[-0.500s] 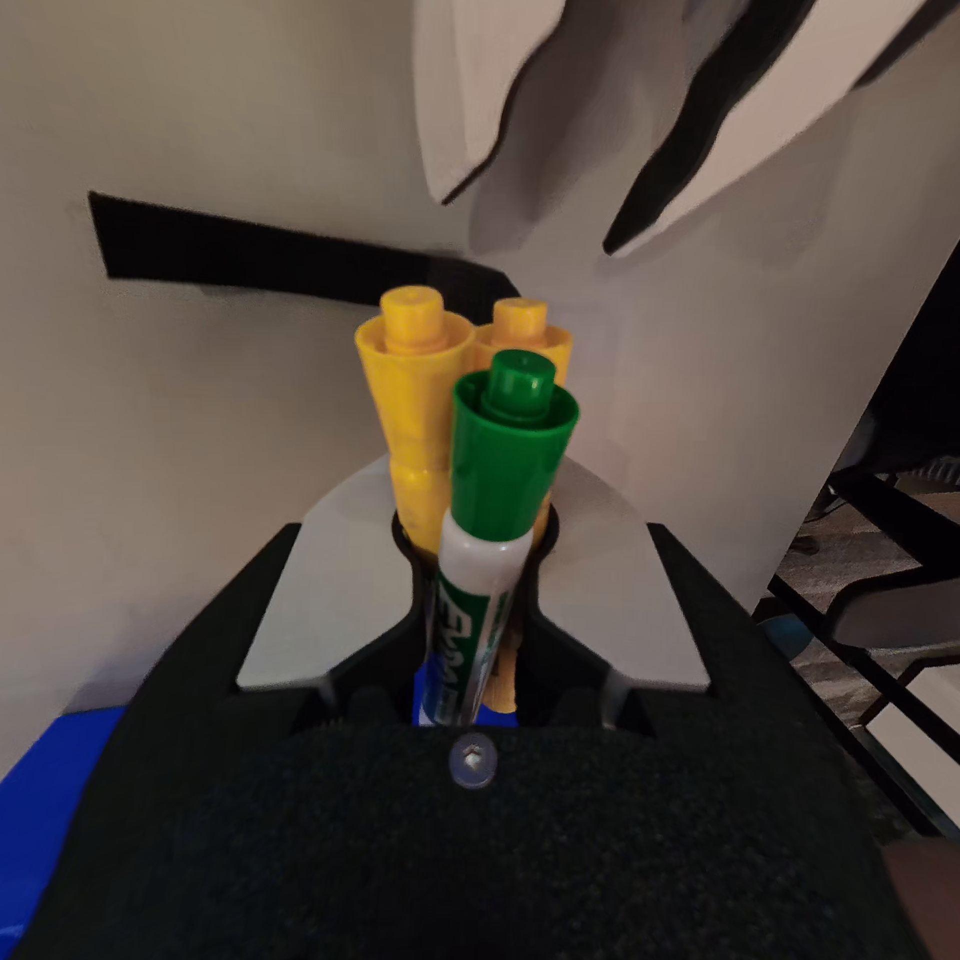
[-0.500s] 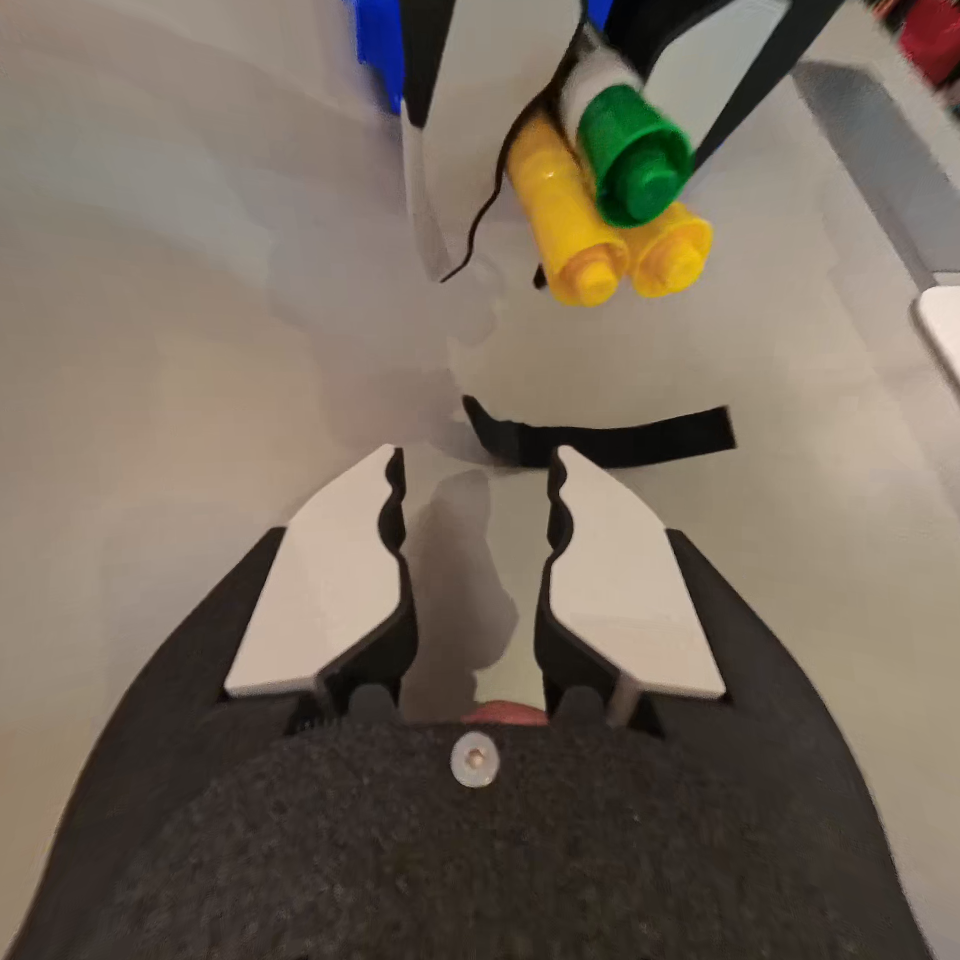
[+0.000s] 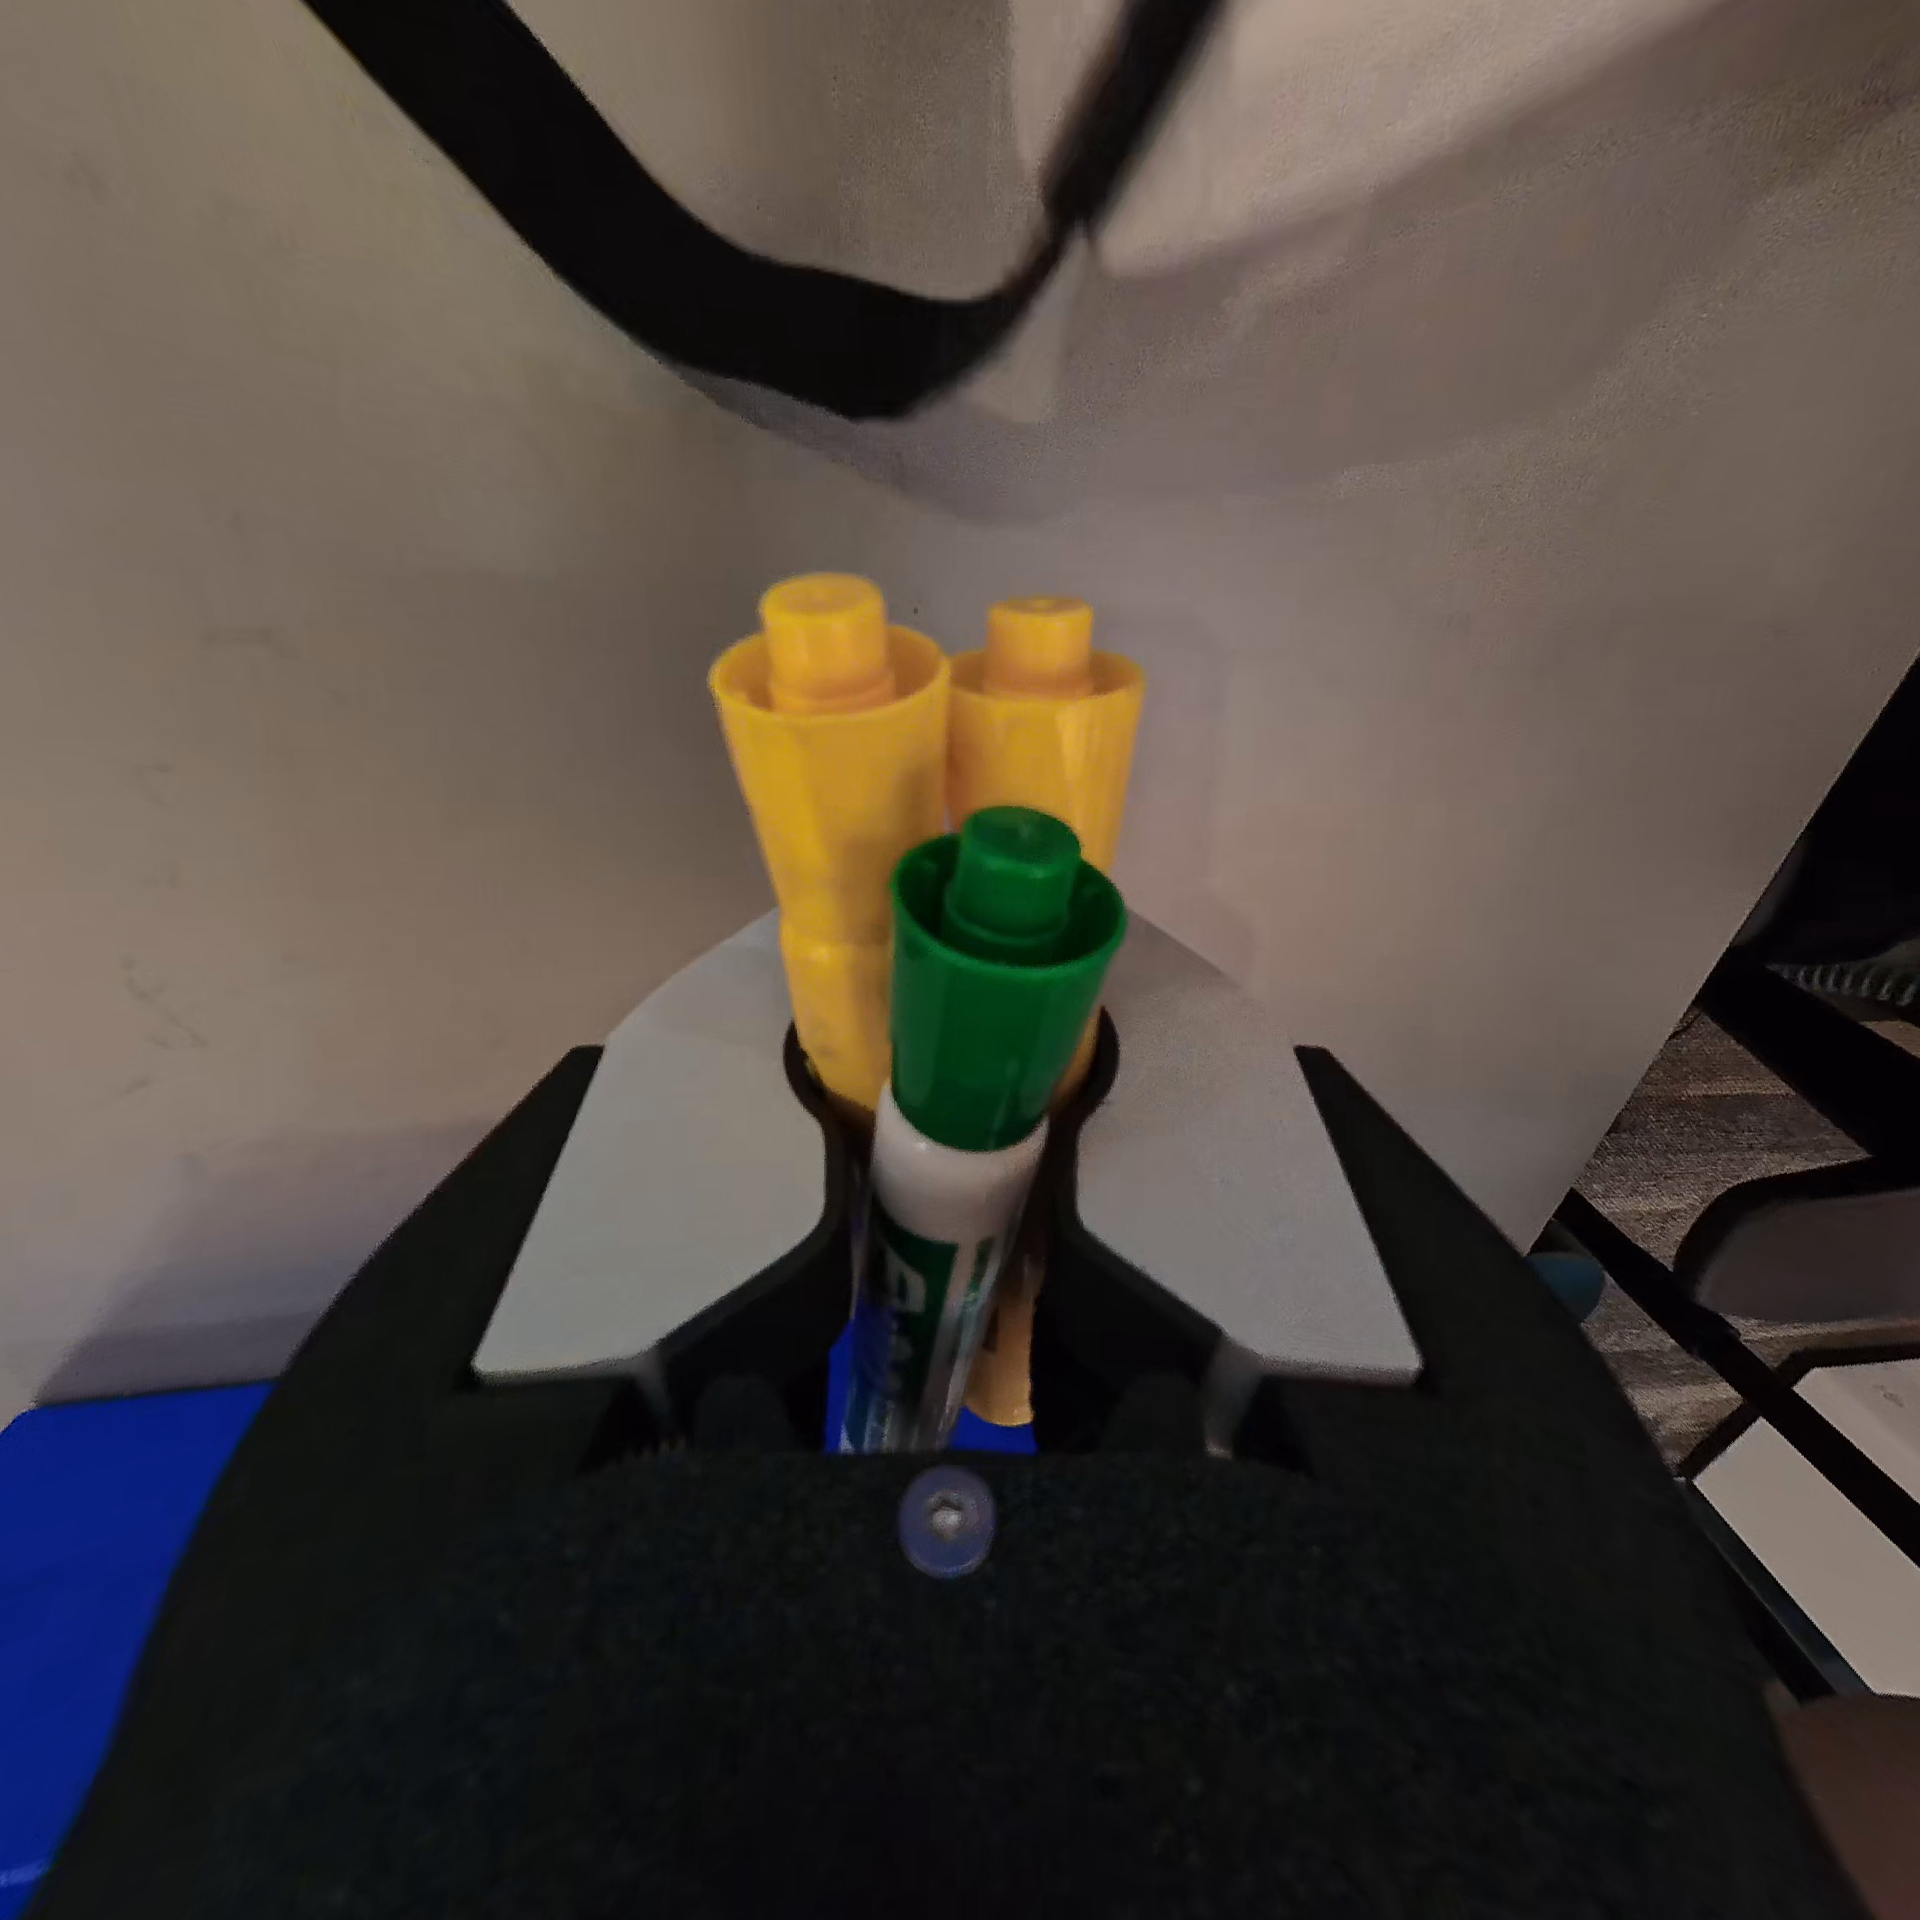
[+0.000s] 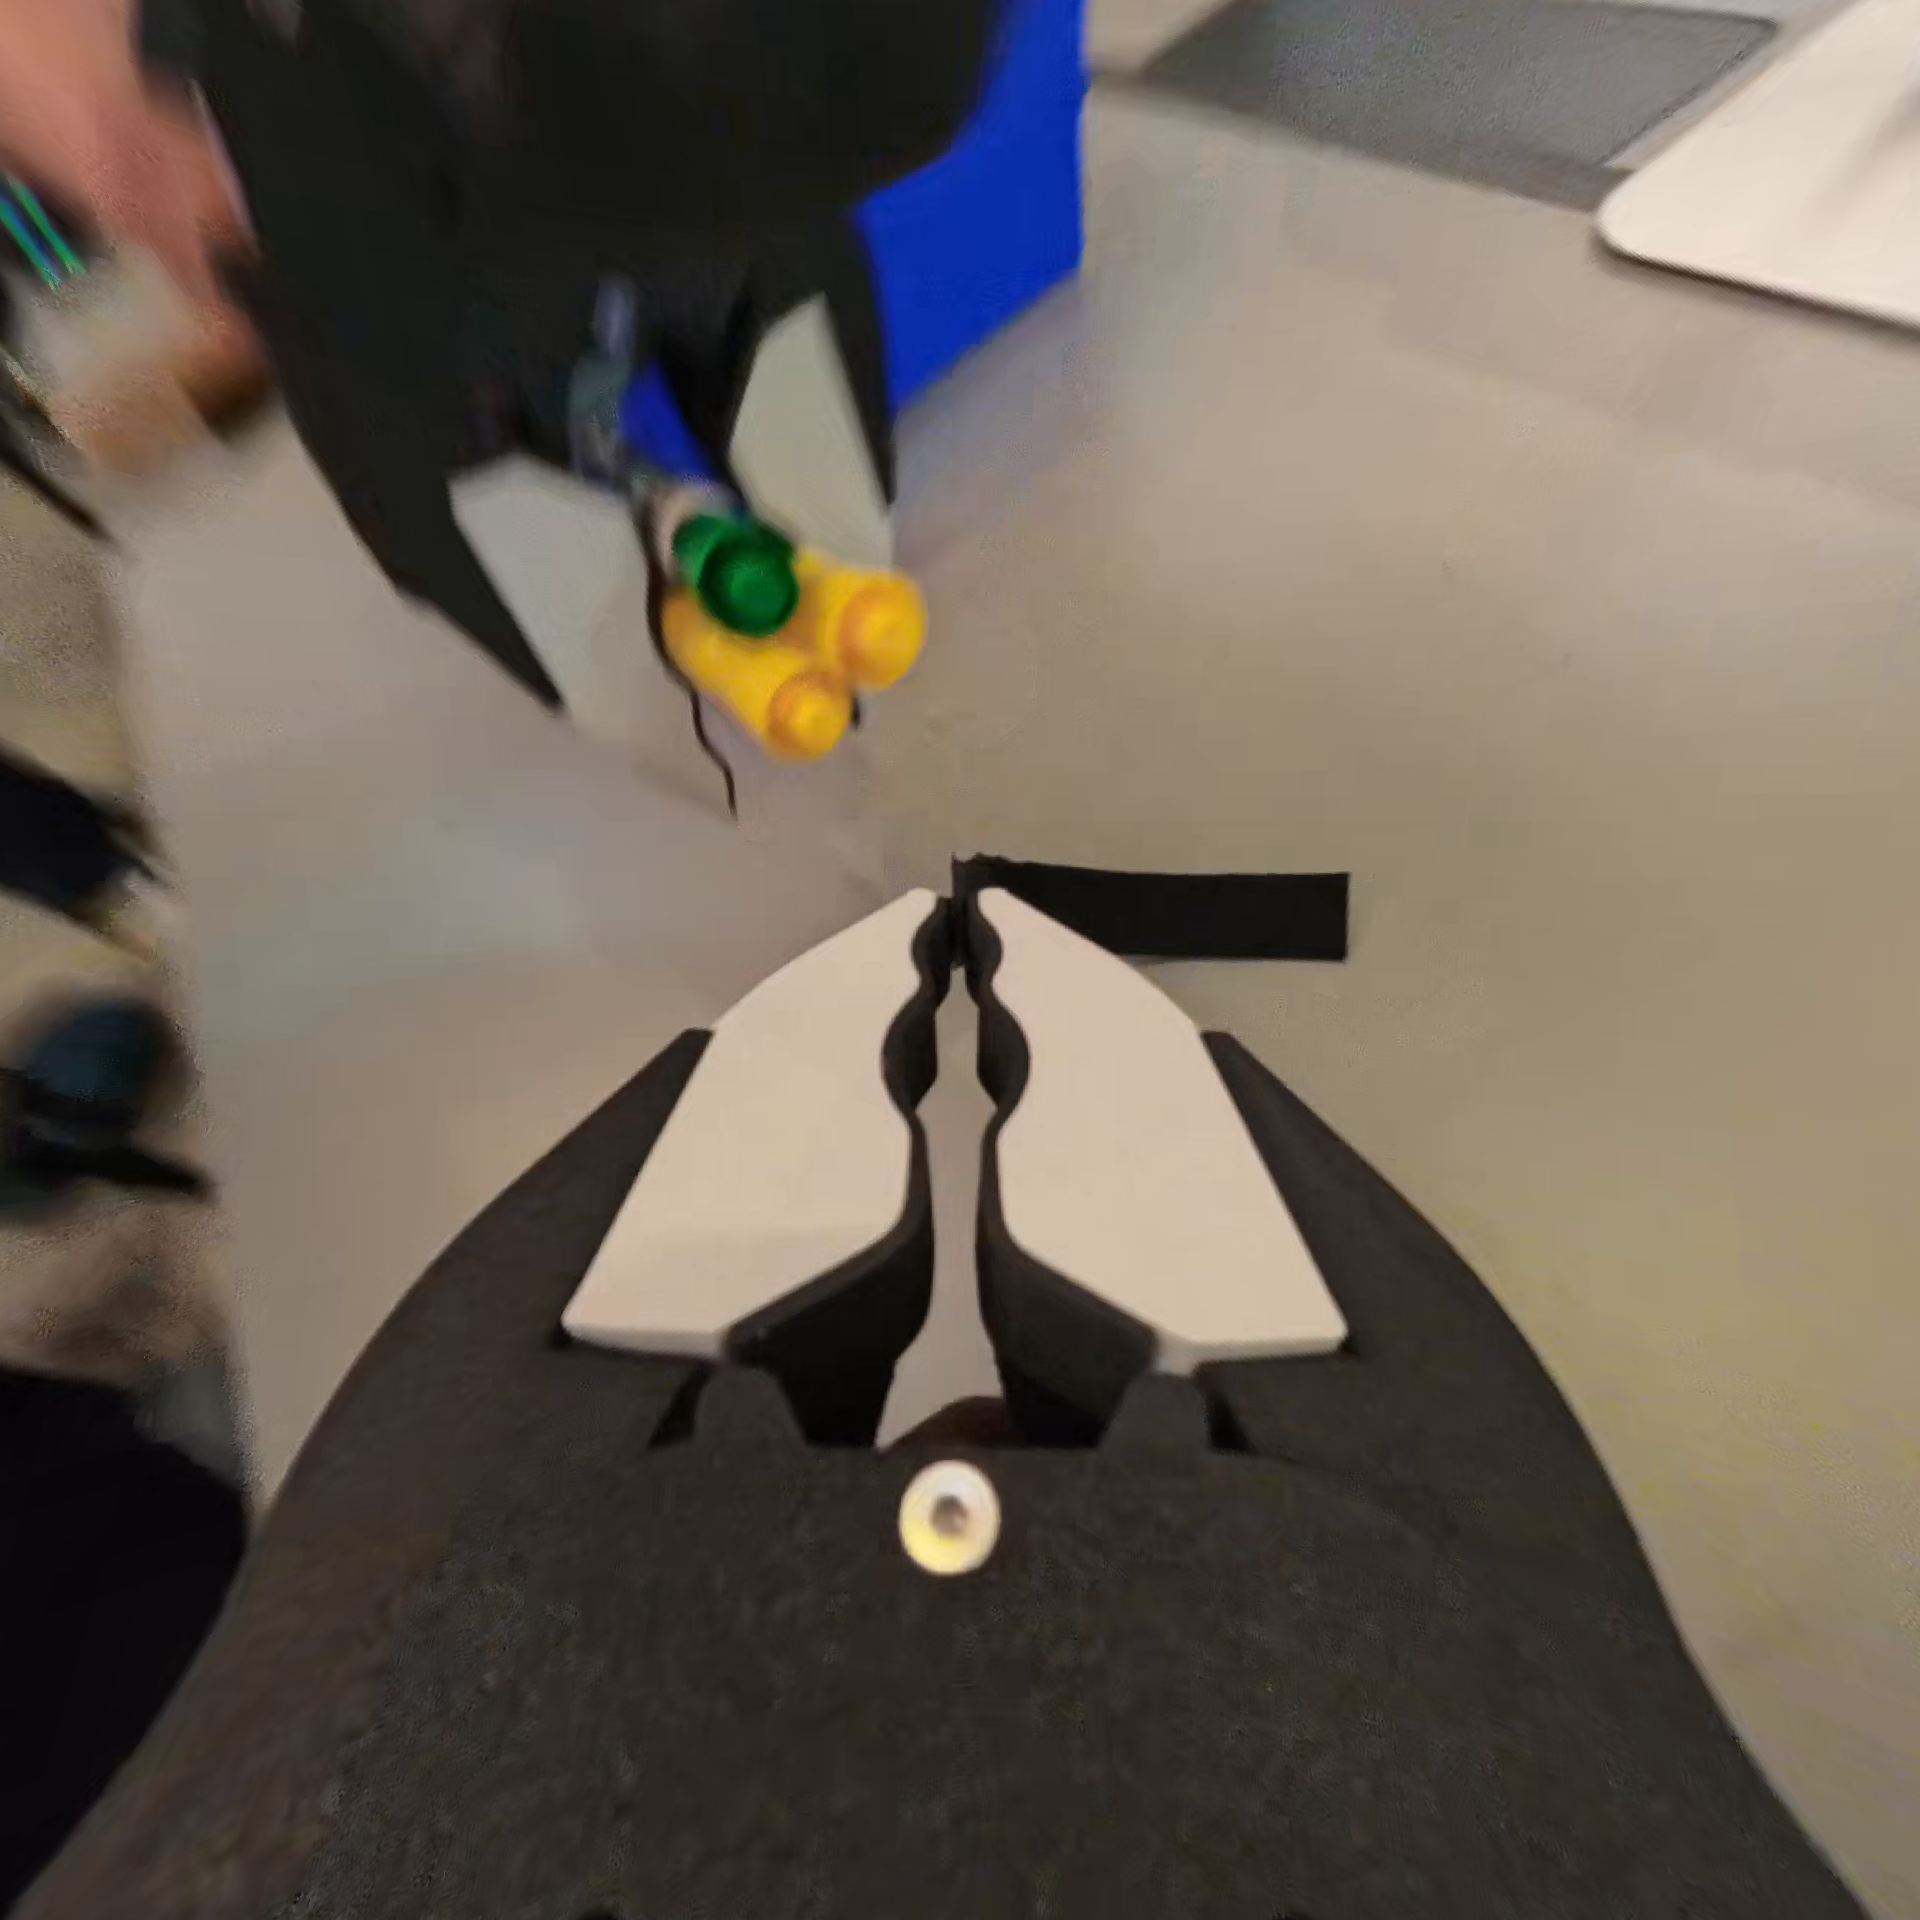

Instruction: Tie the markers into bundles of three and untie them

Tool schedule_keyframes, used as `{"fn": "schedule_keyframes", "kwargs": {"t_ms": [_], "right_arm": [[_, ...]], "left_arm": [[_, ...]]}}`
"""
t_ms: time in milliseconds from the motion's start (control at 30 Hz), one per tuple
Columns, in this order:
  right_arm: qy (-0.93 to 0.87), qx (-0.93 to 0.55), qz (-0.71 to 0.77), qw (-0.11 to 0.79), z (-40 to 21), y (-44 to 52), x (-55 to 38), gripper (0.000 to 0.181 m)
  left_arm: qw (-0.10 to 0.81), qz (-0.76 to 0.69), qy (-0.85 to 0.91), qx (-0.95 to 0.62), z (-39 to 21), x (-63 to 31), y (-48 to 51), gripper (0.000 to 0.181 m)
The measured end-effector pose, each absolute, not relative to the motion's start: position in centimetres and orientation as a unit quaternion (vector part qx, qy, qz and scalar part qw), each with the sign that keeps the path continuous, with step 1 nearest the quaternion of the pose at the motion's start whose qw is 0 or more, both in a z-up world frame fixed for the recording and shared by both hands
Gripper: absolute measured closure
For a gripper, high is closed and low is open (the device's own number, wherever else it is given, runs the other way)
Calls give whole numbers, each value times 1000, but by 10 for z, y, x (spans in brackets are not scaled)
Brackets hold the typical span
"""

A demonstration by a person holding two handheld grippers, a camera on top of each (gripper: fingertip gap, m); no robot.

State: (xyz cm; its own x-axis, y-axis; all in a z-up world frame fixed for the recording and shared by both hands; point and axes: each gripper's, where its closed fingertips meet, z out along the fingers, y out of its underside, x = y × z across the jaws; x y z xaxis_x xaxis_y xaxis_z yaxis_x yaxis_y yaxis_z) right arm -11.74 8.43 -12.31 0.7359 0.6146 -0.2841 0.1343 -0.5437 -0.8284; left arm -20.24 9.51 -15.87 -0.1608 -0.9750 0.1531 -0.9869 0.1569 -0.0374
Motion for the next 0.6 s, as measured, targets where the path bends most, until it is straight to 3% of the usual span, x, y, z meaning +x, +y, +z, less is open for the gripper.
{"fn": "schedule_keyframes", "kwargs": {"t_ms": [200, 600], "right_arm": [[59, -668, 570, 474, -85, 98, -91, 180], [201, -467, 655, 558, -48, 89, -124, 180]], "left_arm": [[65, 48, -763, 641, -163, -201, 94, 141], [105, -1, -767, 633, -162, -180, 94, 139]]}}
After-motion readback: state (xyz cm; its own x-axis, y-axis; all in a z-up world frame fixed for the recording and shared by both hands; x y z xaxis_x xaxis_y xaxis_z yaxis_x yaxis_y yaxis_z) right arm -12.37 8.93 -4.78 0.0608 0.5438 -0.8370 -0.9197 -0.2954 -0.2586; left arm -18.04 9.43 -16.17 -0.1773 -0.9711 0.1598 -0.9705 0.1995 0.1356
